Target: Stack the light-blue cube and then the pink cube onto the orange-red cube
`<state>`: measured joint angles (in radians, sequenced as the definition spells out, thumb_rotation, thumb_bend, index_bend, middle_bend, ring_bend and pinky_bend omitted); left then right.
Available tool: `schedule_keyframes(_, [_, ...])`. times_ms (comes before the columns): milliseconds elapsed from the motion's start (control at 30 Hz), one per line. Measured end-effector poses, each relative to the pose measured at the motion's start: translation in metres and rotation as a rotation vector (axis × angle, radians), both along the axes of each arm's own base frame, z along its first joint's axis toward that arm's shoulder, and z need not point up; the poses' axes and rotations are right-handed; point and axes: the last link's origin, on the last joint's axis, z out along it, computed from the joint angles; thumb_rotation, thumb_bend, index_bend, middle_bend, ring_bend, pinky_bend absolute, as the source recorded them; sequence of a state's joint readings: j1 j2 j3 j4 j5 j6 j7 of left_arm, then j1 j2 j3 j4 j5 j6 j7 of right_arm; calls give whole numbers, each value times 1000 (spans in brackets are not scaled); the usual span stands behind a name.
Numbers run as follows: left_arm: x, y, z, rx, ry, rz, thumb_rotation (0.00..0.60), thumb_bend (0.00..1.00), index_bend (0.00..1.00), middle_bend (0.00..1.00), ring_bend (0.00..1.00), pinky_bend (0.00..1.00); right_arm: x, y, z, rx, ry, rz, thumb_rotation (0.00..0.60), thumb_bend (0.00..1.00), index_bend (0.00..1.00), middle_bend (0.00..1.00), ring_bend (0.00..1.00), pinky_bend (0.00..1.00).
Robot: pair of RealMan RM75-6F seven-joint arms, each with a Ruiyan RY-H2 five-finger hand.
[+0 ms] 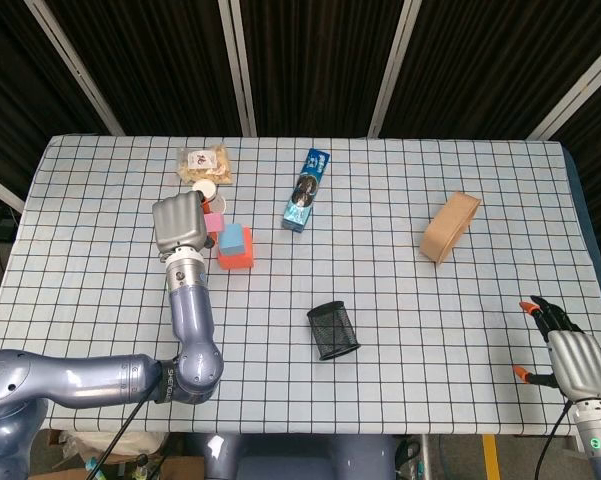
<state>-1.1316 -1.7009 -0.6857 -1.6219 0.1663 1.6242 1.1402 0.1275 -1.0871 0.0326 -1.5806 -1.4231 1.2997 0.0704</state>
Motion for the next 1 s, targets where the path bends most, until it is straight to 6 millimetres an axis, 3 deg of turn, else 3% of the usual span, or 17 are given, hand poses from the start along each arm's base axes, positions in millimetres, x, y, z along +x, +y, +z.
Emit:
schedule_keyframes(433, [-3, 6, -19, -71, -129, 34, 600, 313, 493, 839, 676, 706, 6, 2, -1, -11, 22, 22, 600, 137, 176, 106, 135, 347])
schedule_keyframes(1000, [11, 2, -15, -24, -112, 73, 600, 313, 504, 840, 677, 708, 6, 3, 0, -11, 20, 26, 600, 138, 177, 106, 135, 347])
